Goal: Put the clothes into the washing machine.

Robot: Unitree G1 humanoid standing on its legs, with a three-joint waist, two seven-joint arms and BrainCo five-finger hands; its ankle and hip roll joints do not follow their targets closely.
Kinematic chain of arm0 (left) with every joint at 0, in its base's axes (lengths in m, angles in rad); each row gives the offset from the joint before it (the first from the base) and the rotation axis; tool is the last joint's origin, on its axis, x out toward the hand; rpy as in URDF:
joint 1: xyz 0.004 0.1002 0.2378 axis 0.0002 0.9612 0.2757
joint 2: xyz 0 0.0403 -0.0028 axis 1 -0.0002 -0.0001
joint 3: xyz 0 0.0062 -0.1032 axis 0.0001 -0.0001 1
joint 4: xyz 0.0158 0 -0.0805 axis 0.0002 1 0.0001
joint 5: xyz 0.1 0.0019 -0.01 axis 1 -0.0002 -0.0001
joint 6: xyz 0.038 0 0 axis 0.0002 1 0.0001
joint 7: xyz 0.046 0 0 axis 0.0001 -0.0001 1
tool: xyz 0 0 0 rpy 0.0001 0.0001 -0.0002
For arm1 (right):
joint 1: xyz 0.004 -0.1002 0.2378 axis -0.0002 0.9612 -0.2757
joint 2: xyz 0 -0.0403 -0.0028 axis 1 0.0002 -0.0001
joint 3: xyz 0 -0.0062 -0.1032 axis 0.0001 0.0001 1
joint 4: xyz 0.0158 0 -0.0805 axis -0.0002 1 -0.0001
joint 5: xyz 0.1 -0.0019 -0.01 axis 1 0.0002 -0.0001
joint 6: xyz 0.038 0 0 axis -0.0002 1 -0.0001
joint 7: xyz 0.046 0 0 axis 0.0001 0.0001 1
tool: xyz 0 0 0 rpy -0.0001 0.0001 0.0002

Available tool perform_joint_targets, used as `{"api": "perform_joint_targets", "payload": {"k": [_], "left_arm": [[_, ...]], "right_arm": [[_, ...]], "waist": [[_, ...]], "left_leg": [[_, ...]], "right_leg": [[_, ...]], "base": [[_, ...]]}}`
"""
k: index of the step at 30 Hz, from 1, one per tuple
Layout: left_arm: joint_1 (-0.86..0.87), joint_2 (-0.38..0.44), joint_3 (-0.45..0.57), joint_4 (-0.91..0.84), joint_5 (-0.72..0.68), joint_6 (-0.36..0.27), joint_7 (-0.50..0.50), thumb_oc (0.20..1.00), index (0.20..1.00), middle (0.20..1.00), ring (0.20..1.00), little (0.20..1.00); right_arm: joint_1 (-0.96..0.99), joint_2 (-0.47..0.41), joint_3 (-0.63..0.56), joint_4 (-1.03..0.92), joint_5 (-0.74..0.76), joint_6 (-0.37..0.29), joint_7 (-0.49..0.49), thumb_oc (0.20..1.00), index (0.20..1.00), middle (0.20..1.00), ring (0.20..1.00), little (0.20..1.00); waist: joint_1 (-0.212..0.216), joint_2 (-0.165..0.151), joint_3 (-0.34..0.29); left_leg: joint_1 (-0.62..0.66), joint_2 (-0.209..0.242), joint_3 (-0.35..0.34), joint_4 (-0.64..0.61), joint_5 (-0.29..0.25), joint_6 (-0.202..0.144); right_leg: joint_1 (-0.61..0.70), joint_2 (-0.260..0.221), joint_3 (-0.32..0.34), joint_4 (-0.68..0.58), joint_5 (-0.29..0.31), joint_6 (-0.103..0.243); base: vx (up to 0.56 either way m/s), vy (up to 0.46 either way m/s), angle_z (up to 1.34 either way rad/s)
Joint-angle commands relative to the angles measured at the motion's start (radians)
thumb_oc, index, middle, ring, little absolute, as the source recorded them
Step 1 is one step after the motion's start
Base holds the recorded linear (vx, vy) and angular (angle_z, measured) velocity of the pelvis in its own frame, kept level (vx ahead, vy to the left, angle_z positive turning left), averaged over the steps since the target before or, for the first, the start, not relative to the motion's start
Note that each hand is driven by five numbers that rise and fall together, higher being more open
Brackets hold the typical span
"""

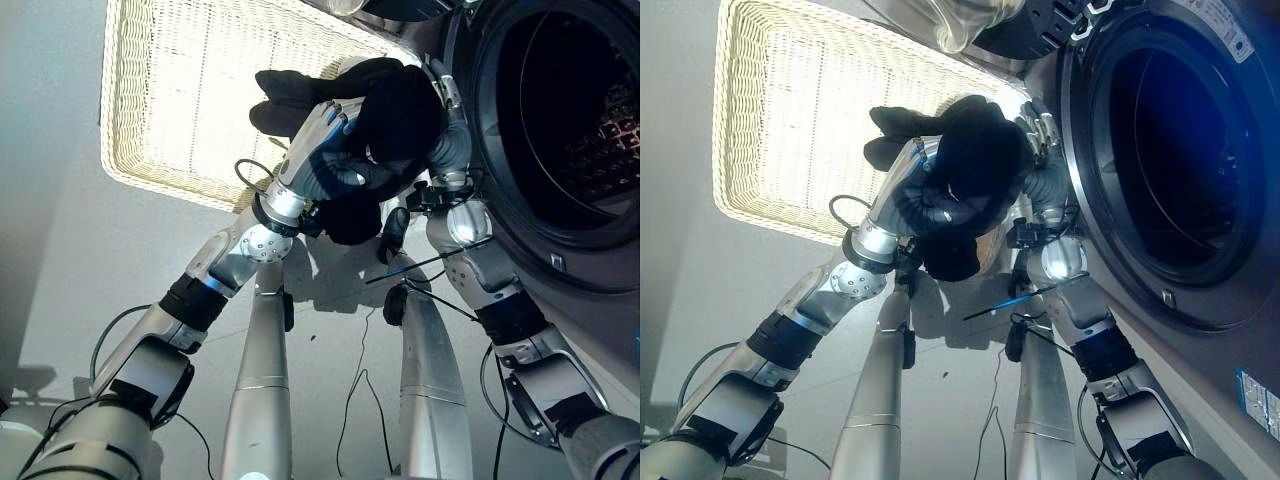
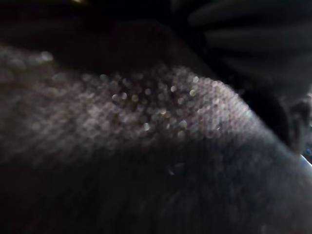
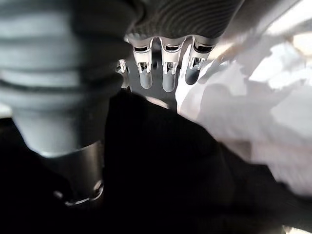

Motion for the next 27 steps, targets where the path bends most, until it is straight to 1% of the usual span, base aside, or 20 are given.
{"api": "perform_joint_targets", "payload": {"k": [1, 2, 4, 6, 9, 11, 14, 15, 16, 17, 19, 22, 23, 24, 25, 27], "left_arm": [[-0.023, -0.055, 0.037, -0.166, -0.034, -0.116, -0.006, 0.200, 0.200, 0.200, 0.200, 0.200], [-0.023, -0.055, 0.037, -0.167, -0.036, -0.117, -0.008, 0.200, 0.200, 0.200, 0.200, 0.200], [-0.019, -0.053, 0.042, -0.175, -0.044, -0.135, -0.025, 0.200, 0.200, 0.200, 0.200, 0.200], [-0.019, -0.054, 0.044, -0.177, -0.046, -0.137, -0.030, 0.200, 0.200, 0.200, 0.200, 0.200], [-0.015, -0.063, 0.059, -0.197, -0.083, -0.160, -0.089, 0.200, 0.200, 0.200, 0.200, 0.200], [-0.015, -0.066, 0.061, -0.207, -0.094, -0.167, -0.107, 0.200, 0.200, 0.200, 0.200, 0.200], [-0.016, -0.068, 0.061, -0.209, -0.100, -0.170, -0.116, 0.200, 0.200, 0.200, 0.200, 0.200], [-0.026, -0.079, 0.059, -0.214, -0.102, -0.167, -0.137, 0.200, 0.200, 0.200, 0.200, 0.200], [-0.030, -0.082, 0.057, -0.213, -0.099, -0.164, -0.141, 0.200, 0.200, 0.200, 0.200, 0.200], [-0.037, -0.085, 0.056, -0.208, -0.089, -0.159, -0.141, 0.200, 0.200, 0.200, 0.200, 0.200], [-0.042, -0.082, 0.054, -0.204, -0.087, -0.149, -0.139, 0.200, 0.200, 0.200, 0.200, 0.200], [-0.051, -0.077, 0.056, -0.193, -0.074, -0.135, -0.133, 0.200, 0.200, 0.200, 0.200, 0.200], [-0.055, -0.068, 0.057, -0.189, -0.063, -0.123, -0.121, 0.200, 0.200, 0.200, 0.200, 0.200], [-0.055, -0.067, 0.056, -0.187, -0.060, -0.123, -0.119, 0.200, 0.200, 0.200, 0.200, 0.200], [-0.056, -0.060, 0.056, -0.180, -0.048, -0.120, -0.104, 0.200, 0.200, 0.200, 0.200, 0.200], [-0.056, -0.056, 0.059, -0.175, -0.041, -0.118, -0.094, 0.200, 0.200, 0.200, 0.200, 0.200]], "right_arm": [[0.005, -0.023, 0.054, -0.101, 0.049, 0.026, 0.136, 1.000, 1.000, 1.000, 1.000, 1.000], [0.005, -0.024, 0.056, -0.101, 0.048, 0.027, 0.139, 1.000, 1.000, 1.000, 1.000, 1.000], [0.000, -0.035, 0.073, -0.098, 0.051, 0.053, 0.172, 1.000, 1.000, 1.000, 1.000, 1.000], [-0.002, -0.036, 0.076, -0.096, 0.050, 0.057, 0.178, 1.000, 1.000, 1.000, 1.000, 1.000], [-0.018, -0.040, 0.096, -0.077, 0.047, 0.117, 0.234, 1.000, 1.000, 1.000, 1.000, 1.000], [-0.024, -0.040, 0.109, -0.065, 0.039, 0.147, 0.257, 1.000, 1.000, 1.000, 1.000, 1.000], [-0.028, -0.040, 0.118, -0.060, 0.035, 0.158, 0.262, 1.000, 1.000, 1.000, 1.000, 1.000], [-0.041, -0.041, 0.131, -0.041, 0.076, 0.189, 0.295, 1.000, 1.000, 1.000, 1.000, 1.000], [-0.046, -0.040, 0.133, -0.033, 0.097, 0.199, 0.313, 0.824, 0.824, 0.824, 0.824, 0.824], [-0.051, -0.035, 0.136, -0.022, 0.127, 0.214, 0.345, 0.526, 0.526, 0.526, 0.526, 0.526], [-0.055, -0.034, 0.138, -0.013, 0.168, 0.225, 0.377, 0.200, 0.200, 0.200, 0.200, 0.200], [-0.062, -0.032, 0.138, 0.000, 0.238, 0.240, 0.424, 0.200, 0.200, 0.200, 0.200, 0.200], [-0.060, -0.032, 0.136, 0.002, 0.304, 0.247, 0.452, 0.200, 0.200, 0.200, 0.200, 0.200], [-0.060, -0.032, 0.136, 0.003, 0.307, 0.248, 0.456, 0.200, 0.200, 0.200, 0.200, 0.200], [-0.058, -0.030, 0.134, 0.005, 0.357, 0.258, 0.479, 0.200, 0.200, 0.200, 0.200, 0.200], [-0.055, -0.028, 0.132, 0.008, 0.390, 0.264, 0.497, 0.200, 0.200, 0.200, 0.200, 0.200]], "waist": [[-0.022, 0.080, -0.011], [-0.022, 0.080, -0.011], [-0.018, 0.079, -0.011], [-0.017, 0.079, -0.011], [-0.011, 0.078, -0.011], [-0.009, 0.079, -0.011], [-0.008, 0.079, -0.011], [-0.005, 0.080, -0.011], [-0.004, 0.080, -0.011], [-0.003, 0.080, -0.011], [-0.001, 0.079, -0.011], [0.001, 0.078, -0.011], [0.002, 0.078, -0.011], [0.003, 0.078, -0.011], [0.003, 0.078, -0.011], [0.004, 0.078, -0.011]], "left_leg": [[-0.019, -0.154, 0.004, 0.013, 0.022, 0.113], [-0.019, -0.154, 0.004, 0.013, 0.022, 0.113], [-0.019, -0.155, 0.002, 0.015, 0.022, 0.114], [-0.019, -0.156, 0.001, 0.016, 0.022, 0.115], [-0.018, -0.158, -0.002, 0.015, 0.022, 0.114], [-0.019, -0.160, -0.002, 0.015, 0.023, 0.113], [-0.019, -0.160, -0.003, 0.015, 0.024, 0.113], [-0.017, -0.161, -0.004, 0.012, 0.026, 0.113], [-0.017, -0.162, -0.005, 0.012, 0.026, 0.112], [-0.015, -0.163, -0.007, 0.011, 0.026, 0.112], [-0.014, -0.164, -0.008, 0.013, 0.026, 0.111], [-0.016, -0.165, -0.010, 0.016, 0.026, 0.110], [-0.017, -0.166, -0.012, 0.016, 0.026, 0.111], [-0.017, -0.166, -0.012, 0.016, 0.026, 0.110], [-0.017, -0.166, -0.014, 0.015, 0.026, 0.110], [-0.018, -0.167, -0.015, 0.016, 0.026, 0.109]], "right_leg": [[0.034, 0.074, -0.099, -0.026, 0.059, 0.088], [0.034, 0.074, -0.099, -0.025, 0.059, 0.088], [0.032, 0.074, -0.101, -0.020, 0.059, 0.086], [0.031, 0.073, -0.102, -0.020, 0.058, 0.086], [0.033, 0.071, -0.107, -0.022, 0.058, 0.085], [0.033, 0.072, -0.108, -0.022, 0.060, 0.084], [0.032, 0.072, -0.109, -0.023, 0.060, 0.084], [0.034, 0.072, -0.110, -0.026, 0.061, 0.083], [0.034, 0.072, -0.110, -0.026, 0.061, 0.082], [0.036, 0.072, -0.111, -0.027, 0.061, 0.082], [0.038, 0.072, -0.112, -0.025, 0.060, 0.083], [0.037, 0.071, -0.115, -0.023, 0.060, 0.083], [0.036, 0.070, -0.117, -0.024, 0.060, 0.083], [0.036, 0.070, -0.117, -0.024, 0.061, 0.083], [0.034, 0.070, -0.117, -0.023, 0.061, 0.084], [0.034, 0.070, -0.118, -0.024, 0.062, 0.084]], "base": [[0.00, 0.000, 0.00], [0.01, -0.034, 0.02], [0.01, -0.026, 0.04], [0.00, -0.013, 0.06], [0.00, -0.006, 0.02], [0.00, 0.000, 0.00], [0.00, 0.000, 0.00], [0.00, 0.000, 0.00], [0.00, 0.000, 0.00], [0.00, 0.000, 0.00], [0.00, 0.000, 0.00], [0.00, 0.000, 0.00], [0.00, 0.000, 0.00], [0.00, 0.000, 0.00], [0.00, 0.000, 0.00], [0.00, 0.000, 0.00]]}}
